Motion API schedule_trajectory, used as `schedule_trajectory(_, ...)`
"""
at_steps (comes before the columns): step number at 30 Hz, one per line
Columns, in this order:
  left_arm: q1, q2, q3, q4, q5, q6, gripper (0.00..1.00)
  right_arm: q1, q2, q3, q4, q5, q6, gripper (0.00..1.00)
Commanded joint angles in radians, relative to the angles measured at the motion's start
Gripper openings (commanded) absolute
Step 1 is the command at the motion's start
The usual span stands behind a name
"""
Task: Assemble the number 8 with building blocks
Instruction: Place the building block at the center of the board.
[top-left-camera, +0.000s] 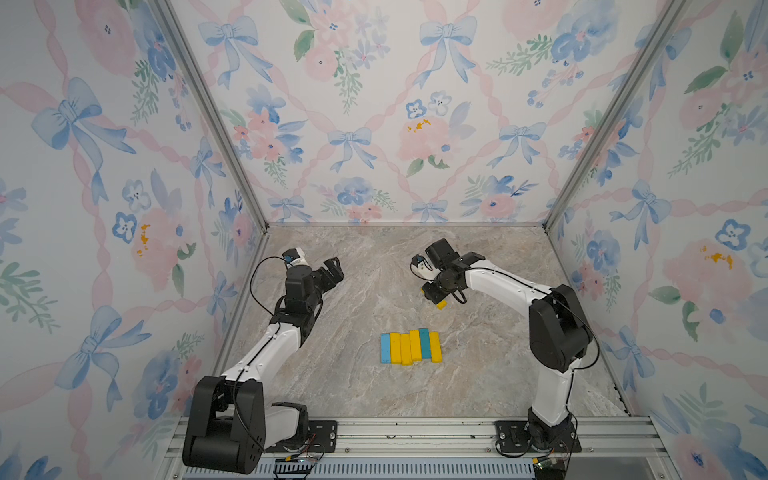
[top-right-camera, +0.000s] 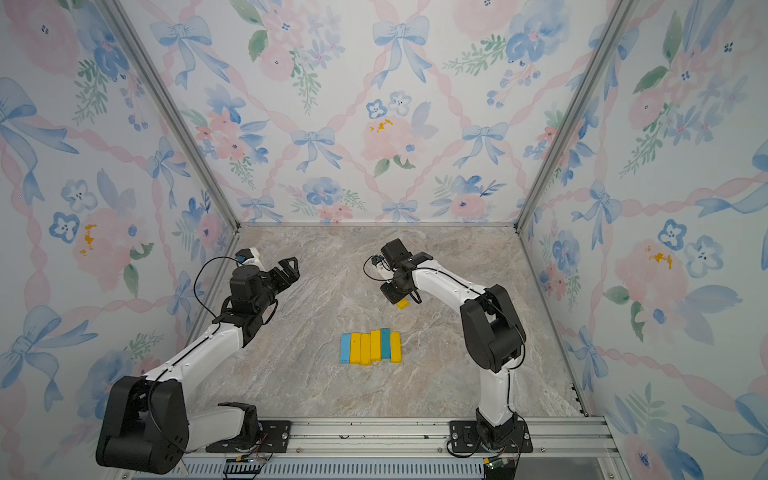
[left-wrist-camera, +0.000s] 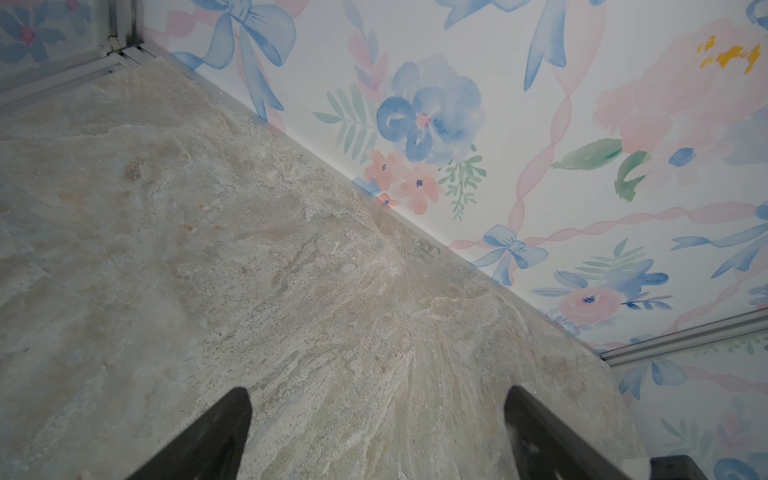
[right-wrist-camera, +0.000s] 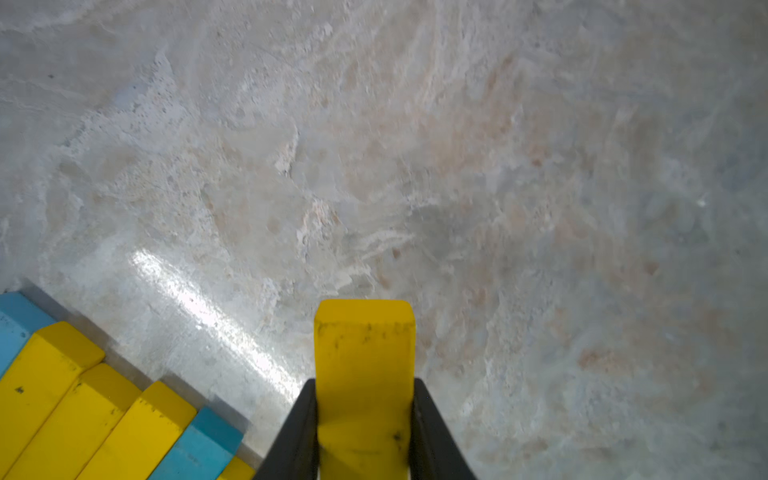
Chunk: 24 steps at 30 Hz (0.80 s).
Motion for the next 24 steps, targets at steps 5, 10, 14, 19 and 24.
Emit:
schedule_trajectory(5,0.004,-0.008,0.008,-0.008,0.001,0.021,0.98,-0.008,0.321,0.515,-0.435,-0.187,-0.359,0.35)
schedule_trajectory(10,0.004,-0.022,0.002,-0.01,-0.011,0.025,0.98,-0.03,0.39,0.586,-0.448,-0.189,-0.51,0.33)
schedule_trajectory(14,0.004,-0.008,0.003,-0.01,-0.008,0.025,0.98,-0.051,0.43,0.649,-0.464,-0.181,-0.564,0.33)
schedule_trajectory(19,0.004,0.0,0.008,-0.01,-0.009,0.029,0.98,-0.057,0.539,0.794,-0.548,-0.122,-0.642,0.33)
schedule_trajectory(24,0.006,0.012,0.014,-0.011,-0.013,0.032,0.98,-0.048,0.607,0.873,-0.556,-0.022,-0.711,0.3)
